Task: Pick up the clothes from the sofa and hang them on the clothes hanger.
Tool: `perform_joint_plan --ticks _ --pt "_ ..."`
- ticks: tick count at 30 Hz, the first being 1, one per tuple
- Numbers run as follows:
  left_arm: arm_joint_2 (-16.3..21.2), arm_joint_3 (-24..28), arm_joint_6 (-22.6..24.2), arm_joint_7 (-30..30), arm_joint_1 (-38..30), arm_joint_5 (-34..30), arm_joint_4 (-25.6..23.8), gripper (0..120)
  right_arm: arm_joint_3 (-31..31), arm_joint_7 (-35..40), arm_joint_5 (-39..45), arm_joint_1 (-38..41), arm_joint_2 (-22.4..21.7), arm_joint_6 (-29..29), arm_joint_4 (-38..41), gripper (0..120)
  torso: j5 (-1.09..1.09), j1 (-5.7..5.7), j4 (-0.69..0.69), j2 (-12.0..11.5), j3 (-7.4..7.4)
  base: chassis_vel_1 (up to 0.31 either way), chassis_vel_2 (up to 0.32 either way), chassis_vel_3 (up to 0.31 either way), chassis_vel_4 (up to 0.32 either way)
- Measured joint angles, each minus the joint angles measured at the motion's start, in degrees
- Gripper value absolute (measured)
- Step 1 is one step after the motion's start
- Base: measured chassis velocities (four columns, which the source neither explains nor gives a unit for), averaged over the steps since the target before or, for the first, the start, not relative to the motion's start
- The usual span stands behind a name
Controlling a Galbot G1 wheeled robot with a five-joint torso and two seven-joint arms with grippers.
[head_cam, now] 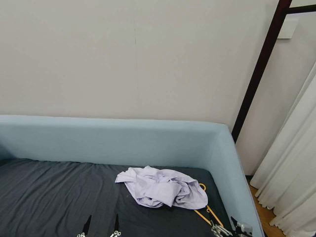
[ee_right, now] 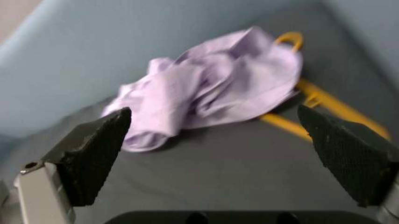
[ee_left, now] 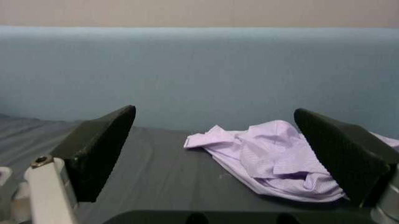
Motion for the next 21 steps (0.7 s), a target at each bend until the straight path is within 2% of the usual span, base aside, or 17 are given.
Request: perform_joint_plan --ticks 1,3,6,10,12,13,18,21 --pt "0.1 0.1 0.0 0.0 -0.1 0.0 0.1 100 0.1 1.3 4.6 2.0 -0.6 -2.5 -0.7 100 0.00 0.00 0.01 0.0 0.00 0.000 0.000 0.000 0.000" --pt "0.2 0.2 0.1 0.0 -0.3 -0.1 0.3 100 0.2 2.0 7.6 3.5 -0.9 -4.3 -1.6 100 -0.01 0.00 0.01 0.0 0.00 0.000 0.000 0.000 0.000" --pt "0.9 0.8 0.6 0.1 -1.0 -0.3 0.9 100 0.3 4.1 14.3 9.0 -1.5 -8.9 -7.4 100 0.00 0.00 -0.03 0.0 0.00 0.000 0.000 0.000 0.000" --pt "1.7 1.0 0.8 0.1 -1.1 -0.3 1.7 100 -0.8 4.6 15.2 13.6 -2.0 -11.1 -13.3 100 0.00 0.00 0.01 0.0 0.00 0.000 0.000 0.000 0.000" --pt "2.5 1.1 0.9 0.2 -1.2 -0.4 2.0 100 -1.5 4.5 15.0 16.4 -2.0 -11.9 -18.0 100 0.00 0.00 -0.01 0.0 0.00 0.000 0.000 0.000 0.000" --pt "2.5 1.1 0.9 0.2 -1.2 -0.4 2.0 100 -1.5 4.5 15.0 16.4 -2.0 -11.9 -18.0 100 0.00 0.00 -0.01 0.0 0.00 0.000 0.000 0.000 0.000" --pt "3.0 1.1 1.4 0.5 -1.0 -2.3 2.2 100 -2.4 3.3 13.9 23.2 0.2 -12.3 -28.6 100 0.00 0.00 0.00 0.0 0.00 0.000 0.000 0.000 0.000" --pt "3.3 1.1 1.4 0.7 -1.0 -2.7 2.3 100 -2.5 2.7 13.1 25.5 1.7 -12.3 -32.1 100 -0.01 0.00 -0.01 0.0 0.00 0.000 0.000 0.000 0.000"
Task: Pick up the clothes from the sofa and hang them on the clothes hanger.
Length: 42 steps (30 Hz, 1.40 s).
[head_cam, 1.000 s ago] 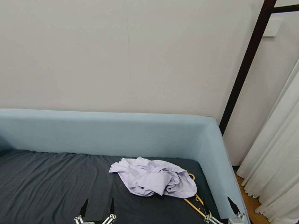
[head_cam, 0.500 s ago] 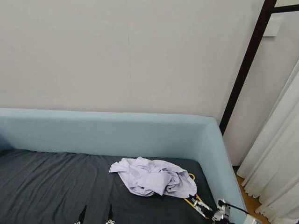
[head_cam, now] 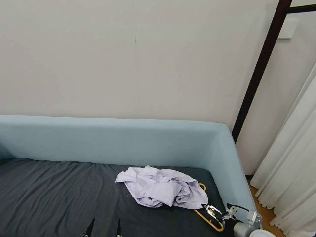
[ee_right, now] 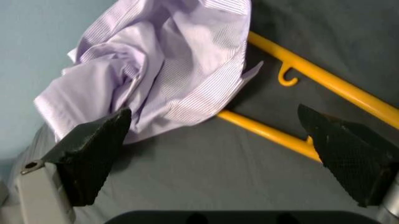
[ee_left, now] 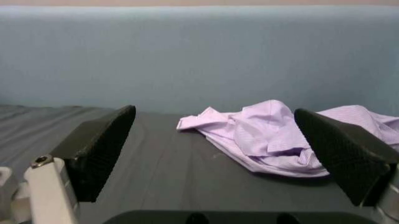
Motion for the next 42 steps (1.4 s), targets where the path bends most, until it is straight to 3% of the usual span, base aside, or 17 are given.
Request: perform_joint_plan --ticks 12,15,23,35,37,42 --pt "-0.3 -0.6 0.2 0.1 0.9 0.0 -0.8 100 0.6 -2.5 -6.7 5.6 6.9 0.3 -9.6 100 -0.01 0.00 0.00 0.0 0.00 0.000 0.000 0.000 0.000" --pt "-0.4 -0.8 0.2 0.1 1.1 0.2 -1.0 100 1.1 -2.9 -7.6 6.1 7.7 0.4 -11.2 93 0.00 0.00 0.00 0.0 -0.01 0.000 0.000 0.000 0.000" --pt "-0.3 -1.2 0.2 0.0 1.5 0.2 -1.4 100 2.8 -4.0 -8.4 7.8 9.9 0.9 -13.5 61 -0.01 0.00 0.00 0.0 -0.01 0.000 0.000 0.000 0.000" --pt "-0.5 -2.2 0.9 -0.2 1.3 -0.7 -3.4 100 3.3 -3.9 -9.9 8.8 12.3 0.8 -14.8 22 0.00 0.00 0.00 0.0 -0.01 0.000 0.000 0.000 0.000" --pt "-0.5 -2.2 0.9 -0.3 1.2 -0.8 -3.2 100 3.4 -3.9 -10.0 8.8 12.4 0.8 -14.8 10 0.00 0.00 0.00 0.0 -0.01 0.000 0.000 0.000 0.000" --pt "-0.6 -1.7 0.9 -0.3 1.1 -0.6 -3.0 100 3.5 -3.8 -10.1 8.7 12.1 0.9 -14.8 0 0.00 0.00 0.00 0.0 -0.01 0.000 0.000 0.000 0.000"
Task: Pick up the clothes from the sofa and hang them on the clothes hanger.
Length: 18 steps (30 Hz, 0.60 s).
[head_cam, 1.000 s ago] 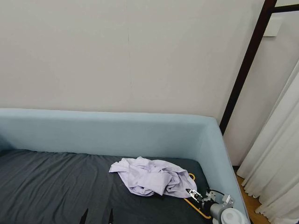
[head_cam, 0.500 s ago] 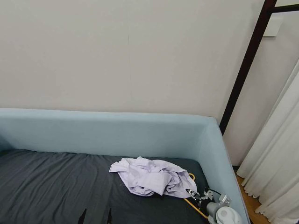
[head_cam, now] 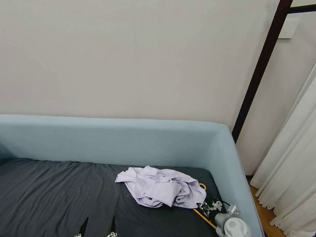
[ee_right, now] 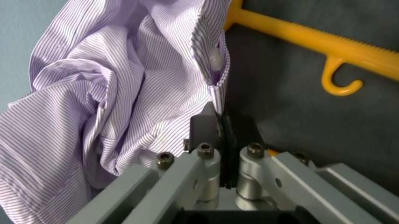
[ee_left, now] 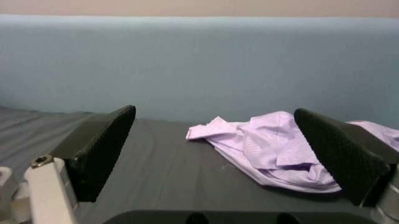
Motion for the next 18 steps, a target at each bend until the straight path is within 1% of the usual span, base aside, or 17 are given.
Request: perform_joint_plan --ticks 4,8,11,12,15,16,17,18 --pt "0.0 0.0 -0.1 0.0 -0.1 0.1 0.2 100 -0.1 0.0 0.0 -0.2 -0.6 0.3 0.7 0 0.00 0.00 0.00 0.0 0.00 0.000 0.000 0.000 0.000" --pt "0.0 0.0 -0.2 0.0 -0.1 0.0 0.4 100 -1.2 0.3 -0.2 -1.0 -2.2 0.6 4.5 0 0.02 0.00 0.01 0.0 0.00 0.000 0.000 0.000 0.000" --pt "0.0 -0.1 -0.4 -0.1 -0.5 -0.1 0.5 100 -3.0 0.9 -1.0 -2.6 -6.2 0.5 13.3 0 0.02 0.00 0.00 0.0 0.00 0.000 0.000 0.000 0.000" --pt "0.0 -0.1 -0.4 -0.1 -0.5 -0.1 0.5 100 -3.0 0.9 -1.0 -2.6 -6.2 0.5 13.3 0 0.02 0.00 0.00 0.0 0.00 0.000 0.000 0.000 0.000" --pt "-0.2 0.1 -0.6 -0.1 -1.0 -0.2 0.7 100 -5.1 2.0 -1.2 -4.1 -12.6 -0.2 24.4 0 0.01 0.00 -0.01 0.0 0.00 0.000 0.000 0.000 0.000" --pt "-0.2 0.1 -0.6 -0.1 -1.0 -0.2 0.7 100 -5.1 2.0 -1.2 -4.1 -12.6 -0.2 24.4 0 0.01 0.00 -0.01 0.0 0.00 0.000 0.000 0.000 0.000" --pt "-0.2 0.2 -0.6 -0.1 -1.2 -0.2 0.9 100 -5.7 2.4 -1.0 -4.3 -14.5 -0.5 27.6 0 0.02 0.00 -0.02 0.0 0.00 0.000 0.000 0.000 0.000" --pt "-0.3 0.3 -0.6 -0.2 -1.3 -0.2 1.1 100 -6.7 2.7 -1.0 -4.4 -17.5 -0.7 32.1 0 0.01 0.00 0.00 0.0 0.00 0.000 0.000 0.000 0.000"
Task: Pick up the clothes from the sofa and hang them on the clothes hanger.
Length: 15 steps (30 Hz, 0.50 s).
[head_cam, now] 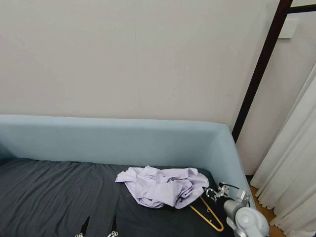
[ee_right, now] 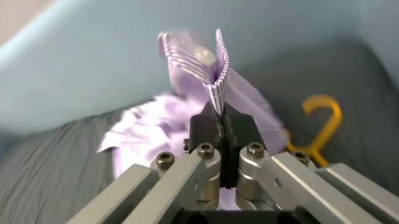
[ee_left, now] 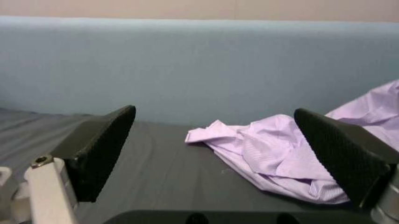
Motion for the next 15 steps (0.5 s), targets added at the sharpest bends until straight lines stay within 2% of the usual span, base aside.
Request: perform_joint_plan --ticks 1,2,6,8,10,12,15 --pt "0.0 0.1 0.0 0.0 -0.2 0.0 0.1 100 -0.8 0.0 -0.1 0.0 -3.1 -0.1 3.8 0 0.00 0.00 0.01 0.0 0.00 0.000 0.000 0.000 0.000" --pt "0.0 0.1 0.0 0.0 -0.2 0.0 0.1 100 -0.8 0.0 -0.1 0.0 -3.1 -0.1 3.8 0 0.00 0.00 0.01 0.0 0.00 0.000 0.000 0.000 0.000" --pt "0.0 0.2 -0.2 -0.1 -0.5 -0.2 -0.1 100 -0.9 0.1 1.0 1.0 -14.2 -0.9 12.4 0 0.00 -0.01 -0.01 0.0 0.00 0.000 0.000 0.000 0.000" --pt "0.0 0.2 -0.3 -0.1 -0.5 -0.2 -0.2 100 -0.8 0.2 1.2 1.1 -14.7 -1.0 12.8 0 0.00 -0.01 -0.01 0.0 0.00 0.000 0.000 0.000 0.000" --pt "0.1 -0.1 -0.6 -0.1 -0.3 -0.7 -1.0 100 0.6 1.3 5.9 4.5 -21.1 -2.1 17.8 0 0.01 0.00 -0.01 0.0 0.00 0.000 0.000 0.000 0.000" --pt "0.2 -0.3 -0.7 -0.1 -0.3 -0.8 -1.2 100 1.0 1.9 8.1 5.9 -22.8 -2.4 19.2 0 0.00 -0.01 0.01 0.0 0.00 0.000 0.000 0.000 0.000" --pt "0.5 -0.9 -0.8 -0.1 -0.1 -1.3 -2.0 100 3.1 4.0 17.0 11.4 -27.4 -3.0 23.1 0 0.01 0.00 0.00 0.0 0.00 0.000 0.000 0.000 0.000"
